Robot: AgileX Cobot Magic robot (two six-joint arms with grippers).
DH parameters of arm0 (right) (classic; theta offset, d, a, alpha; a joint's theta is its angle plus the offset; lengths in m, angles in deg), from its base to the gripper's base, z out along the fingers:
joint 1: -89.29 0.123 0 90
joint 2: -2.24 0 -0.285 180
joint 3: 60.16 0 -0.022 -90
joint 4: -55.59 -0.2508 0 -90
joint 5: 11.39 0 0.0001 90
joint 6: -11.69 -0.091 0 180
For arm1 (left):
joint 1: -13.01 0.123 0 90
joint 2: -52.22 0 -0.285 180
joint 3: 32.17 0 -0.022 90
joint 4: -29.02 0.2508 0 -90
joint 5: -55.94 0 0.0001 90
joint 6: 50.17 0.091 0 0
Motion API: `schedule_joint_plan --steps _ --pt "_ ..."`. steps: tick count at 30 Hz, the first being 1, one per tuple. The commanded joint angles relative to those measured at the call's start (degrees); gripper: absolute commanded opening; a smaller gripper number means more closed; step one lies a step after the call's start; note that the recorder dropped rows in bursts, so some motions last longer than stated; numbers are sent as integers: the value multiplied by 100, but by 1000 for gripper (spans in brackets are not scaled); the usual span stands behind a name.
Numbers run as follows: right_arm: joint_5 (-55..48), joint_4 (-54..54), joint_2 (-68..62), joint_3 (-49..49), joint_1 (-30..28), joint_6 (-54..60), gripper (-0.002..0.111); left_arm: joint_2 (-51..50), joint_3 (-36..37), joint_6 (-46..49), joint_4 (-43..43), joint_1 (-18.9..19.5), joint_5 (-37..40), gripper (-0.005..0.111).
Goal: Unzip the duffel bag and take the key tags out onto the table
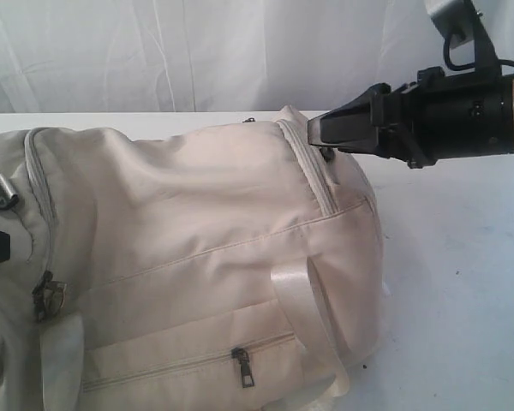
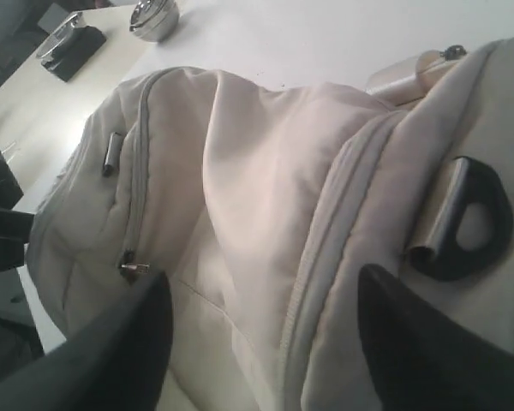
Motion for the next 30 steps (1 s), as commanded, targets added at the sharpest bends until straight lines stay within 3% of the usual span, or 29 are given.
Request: schedule_joint_plan --steps 1,5,13,16,25,30 --pt "72 -43 -124 24 5 35 56 -333 -4 39 -132 -11 -36 67" --pt "21 -43 -341 24 216 103 56 -478 -4 39 -218 -11 -104 54" --pt "-866 -43 -709 24 740 613 55 -493 -4 57 -221 -11 -71 15" --pt "-1116 -43 -734 24 750 613 50 -493 -4 150 -174 -11 -82 1" --pt "-1591 -43 -734 24 721 612 5 -481 -4 247 242 -11 -394 0" --pt "-1567 -43 -607 13 125 588 3 -332 -4 11 1066 -11 -394 0"
